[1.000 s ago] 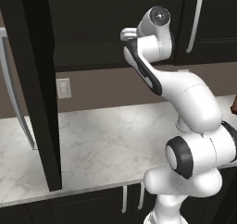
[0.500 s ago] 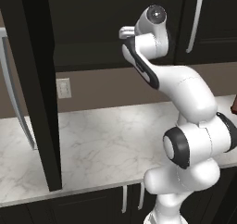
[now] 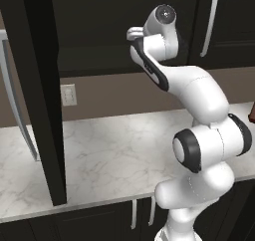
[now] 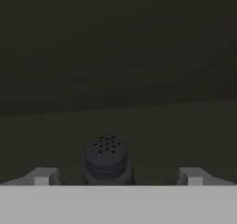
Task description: The dining table condiment station is running low on shaker. Refill the condiment station by opening the cabinet and taking the shaker from the cabinet and placing it on the dining table.
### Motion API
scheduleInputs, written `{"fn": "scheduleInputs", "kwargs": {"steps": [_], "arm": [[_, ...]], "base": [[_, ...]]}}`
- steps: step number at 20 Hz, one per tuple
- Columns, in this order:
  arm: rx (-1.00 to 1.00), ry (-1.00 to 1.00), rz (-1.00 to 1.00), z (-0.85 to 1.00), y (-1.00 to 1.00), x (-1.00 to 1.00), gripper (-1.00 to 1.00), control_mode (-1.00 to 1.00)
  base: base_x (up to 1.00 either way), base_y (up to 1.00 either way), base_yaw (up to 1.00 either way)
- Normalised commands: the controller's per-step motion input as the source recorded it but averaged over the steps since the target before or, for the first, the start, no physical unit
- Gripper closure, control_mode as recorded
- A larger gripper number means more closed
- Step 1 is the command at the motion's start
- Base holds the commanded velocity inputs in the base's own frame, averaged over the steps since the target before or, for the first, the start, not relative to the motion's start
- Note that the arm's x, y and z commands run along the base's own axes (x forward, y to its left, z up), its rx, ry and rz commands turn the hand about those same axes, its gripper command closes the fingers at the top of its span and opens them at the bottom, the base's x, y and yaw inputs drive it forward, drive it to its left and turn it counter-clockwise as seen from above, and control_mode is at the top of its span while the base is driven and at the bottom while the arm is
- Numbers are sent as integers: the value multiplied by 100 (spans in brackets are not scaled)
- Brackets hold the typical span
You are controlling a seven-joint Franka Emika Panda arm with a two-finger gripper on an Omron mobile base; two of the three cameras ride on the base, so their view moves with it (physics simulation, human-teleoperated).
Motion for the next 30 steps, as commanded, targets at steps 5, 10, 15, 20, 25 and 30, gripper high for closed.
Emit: {"fn": "scheduleInputs", "kwargs": {"steps": [5,10,15,20,25,30], "arm": [[0,0,0,0,0,17,-100,-100],[0,0,0,-2,0,14,-100,-100],[0,0,0,-6,0,12,-100,-100],[0,0,0,-3,0,11,-100,-100],[0,0,0,-6,0,7,-100,-100],[0,0,0,-8,0,3,100,-100]], "base": [[0,0,0],[0,0,0],[0,0,0],[0,0,0],[0,0,0],[0,0,0]]}}
